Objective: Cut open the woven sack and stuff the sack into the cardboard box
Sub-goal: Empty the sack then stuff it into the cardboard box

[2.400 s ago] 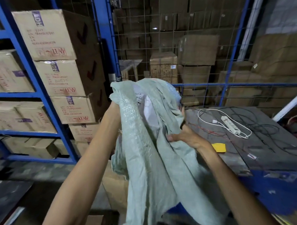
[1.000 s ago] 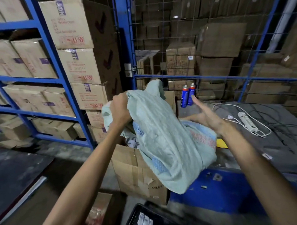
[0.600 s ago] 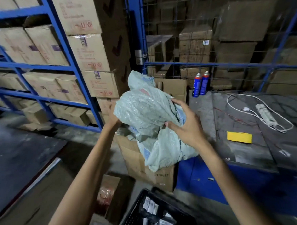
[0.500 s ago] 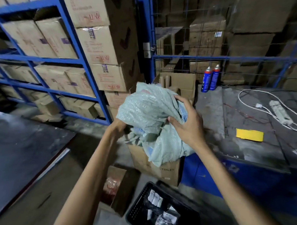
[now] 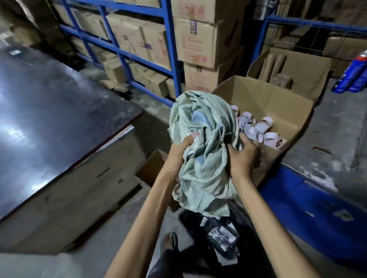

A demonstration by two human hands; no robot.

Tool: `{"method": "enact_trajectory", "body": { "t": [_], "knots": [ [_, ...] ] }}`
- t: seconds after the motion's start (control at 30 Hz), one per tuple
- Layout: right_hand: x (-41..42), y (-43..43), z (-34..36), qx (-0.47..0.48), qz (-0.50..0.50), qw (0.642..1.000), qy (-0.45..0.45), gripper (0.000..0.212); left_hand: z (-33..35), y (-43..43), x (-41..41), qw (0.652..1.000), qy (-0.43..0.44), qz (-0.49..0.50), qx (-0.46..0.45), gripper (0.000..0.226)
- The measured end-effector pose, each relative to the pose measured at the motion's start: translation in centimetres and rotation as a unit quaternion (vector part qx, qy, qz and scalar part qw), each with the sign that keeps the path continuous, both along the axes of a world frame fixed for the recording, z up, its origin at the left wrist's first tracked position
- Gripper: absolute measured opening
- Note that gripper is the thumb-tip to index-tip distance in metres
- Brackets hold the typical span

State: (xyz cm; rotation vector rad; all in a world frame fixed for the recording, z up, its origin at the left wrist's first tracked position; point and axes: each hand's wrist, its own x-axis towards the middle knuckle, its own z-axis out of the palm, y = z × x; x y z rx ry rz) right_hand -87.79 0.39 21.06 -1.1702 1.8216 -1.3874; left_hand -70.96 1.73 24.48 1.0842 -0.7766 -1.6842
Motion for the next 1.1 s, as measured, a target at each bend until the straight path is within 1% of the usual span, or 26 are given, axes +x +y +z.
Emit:
{"method": "enact_trajectory", "body": {
  "t": [0.03, 0.07, 0.13, 0.17, 0.2, 0.23, 0.33, 0.4, 0.43, 0.47, 0.53, 0.6, 0.63, 0.67, 0.7, 0.77, 0.8, 0.87, 0.9, 0.97, 1.0, 1.1],
  "knots": [
    [1.4, 0.1, 0.0, 0.006, 0.011, 1.000, -0.005, 0.025, -1.3, -0.7, 1.0, 1.000, -0.001, 0.017, 0.008, 0.083],
    [2.8, 0.1, 0.0, 0.014, 0.024, 0.999, -0.025, 0.030, -2.3, -1.3, 2.0, 0.999, 0.002, 0.032, 0.011, 0.081],
    [5.5, -0.6, 0.2, 0.082, 0.071, 0.990, -0.092, 0.059, -4.6, -2.8, 4.4, 0.998, -0.010, 0.061, 0.020, 0.074],
    [6.8, -1.2, -0.1, 0.106, 0.114, 0.980, -0.121, 0.073, -6.0, -3.9, 5.8, 0.996, -0.024, 0.078, 0.021, 0.072],
    [8.3, -1.9, -0.8, 0.107, 0.171, 0.970, -0.133, 0.085, -7.0, -4.9, 7.2, 0.994, -0.037, 0.097, 0.023, 0.071],
    [9.7, -2.7, -1.6, 0.106, 0.220, 0.962, -0.125, 0.096, -8.2, -5.9, 8.7, 0.991, -0.051, 0.119, 0.022, 0.073],
    [13.7, -5.9, -5.8, 0.158, 0.320, 0.927, -0.114, 0.123, -10.3, -9.2, 13.0, 0.977, -0.123, 0.170, 0.046, 0.081],
    [16.2, -8.6, -9.3, 0.194, 0.367, 0.902, -0.122, 0.131, -12.8, -11.5, 16.2, 0.972, -0.145, 0.177, 0.055, 0.086],
    [17.5, -10.2, -11.1, 0.215, 0.374, 0.894, -0.122, 0.128, -14.7, -12.7, 17.7, 0.972, -0.141, 0.176, 0.069, 0.087],
    [18.7, -11.8, -13.1, 0.239, 0.376, 0.887, -0.122, 0.121, -16.9, -13.7, 19.0, 0.972, -0.131, 0.173, 0.089, 0.086],
    [21.0, -14.6, -17.2, 0.276, 0.365, 0.879, -0.131, 0.095, -21.3, -15.3, 21.2, 0.965, -0.121, 0.183, 0.146, 0.084],
    [23.5, -17.3, -21.4, 0.301, 0.365, 0.874, -0.108, 0.080, -26.2, -16.7, 23.4, 0.958, -0.114, 0.186, 0.189, 0.086],
    [24.6, -18.5, -23.9, 0.317, 0.361, 0.873, -0.078, 0.075, -28.9, -17.4, 24.4, 0.954, -0.106, 0.186, 0.209, 0.087],
    [25.6, -19.6, -26.9, 0.324, 0.351, 0.877, -0.045, 0.072, -31.7, -18.2, 25.3, 0.951, -0.102, 0.182, 0.228, 0.087],
    [26.5, -20.6, -30.1, 0.328, 0.349, 0.878, -0.007, 0.075, -34.7, -18.9, 26.1, 0.948, -0.094, 0.185, 0.241, 0.085],
    [28.1, -22.3, -35.9, 0.353, 0.341, 0.869, 0.062, 0.085, -39.9, -20.1, 27.2, 0.940, -0.083, 0.197, 0.265, 0.079],
    [28.8, -23.0, -38.6, 0.368, 0.334, 0.864, 0.082, 0.087, -42.2, -20.7, 27.5, 0.935, -0.083, 0.202, 0.279, 0.077],
    [30.1, -24.6, -43.2, 0.366, 0.332, 0.863, 0.101, 0.083, -46.8, -22.1, 28.2, 0.926, -0.087, 0.209, 0.302, 0.080],
    [30.7, -25.4, -45.0, 0.355, 0.331, 0.867, 0.109, 0.080, -49.0, -22.9, 28.7, 0.921, -0.088, 0.207, 0.318, 0.088],
    [31.6, -27.0, -48.9, 0.344, 0.322, 0.874, 0.118, 0.076, -53.2, -24.5, 29.5, 0.919, -0.090, 0.197, 0.331, 0.111],
    [31.9, -27.8, -50.8, 0.348, 0.314, 0.875, 0.119, 0.075, -55.0, -25.2, 29.8, 0.921, -0.091, 0.196, 0.324, 0.114],
    [32.5, -29.4, -55.9, 0.347, 0.298, 0.880, 0.127, 0.078, -59.4, -27.0, 30.3, 0.922, -0.117, 0.198, 0.313, 0.103]
  ]
}}
